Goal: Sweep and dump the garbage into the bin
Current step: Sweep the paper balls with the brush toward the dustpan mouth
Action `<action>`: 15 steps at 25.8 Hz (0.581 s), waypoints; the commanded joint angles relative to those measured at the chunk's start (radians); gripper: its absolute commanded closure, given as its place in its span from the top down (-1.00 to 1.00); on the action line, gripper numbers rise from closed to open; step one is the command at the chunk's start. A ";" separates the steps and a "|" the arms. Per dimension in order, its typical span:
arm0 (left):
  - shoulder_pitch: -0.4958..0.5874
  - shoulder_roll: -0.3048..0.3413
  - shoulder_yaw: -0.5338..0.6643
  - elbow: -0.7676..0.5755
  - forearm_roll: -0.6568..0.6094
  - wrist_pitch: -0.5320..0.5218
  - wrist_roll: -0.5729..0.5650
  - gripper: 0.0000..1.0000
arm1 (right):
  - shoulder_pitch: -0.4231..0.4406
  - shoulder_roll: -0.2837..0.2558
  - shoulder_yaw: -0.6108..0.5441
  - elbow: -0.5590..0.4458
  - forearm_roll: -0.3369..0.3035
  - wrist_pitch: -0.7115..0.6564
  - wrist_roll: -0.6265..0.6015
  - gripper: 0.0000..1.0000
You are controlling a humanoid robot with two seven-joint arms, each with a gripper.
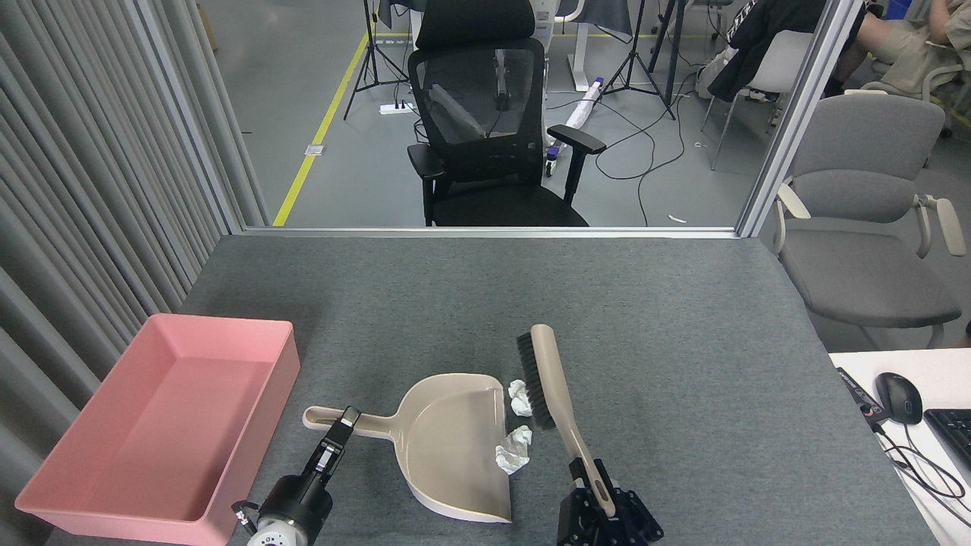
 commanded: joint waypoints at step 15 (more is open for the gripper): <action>0.000 -0.005 -0.006 0.003 0.001 -0.015 0.006 -0.53 | -0.045 -0.094 -0.007 0.177 -0.025 -0.004 0.038 -0.90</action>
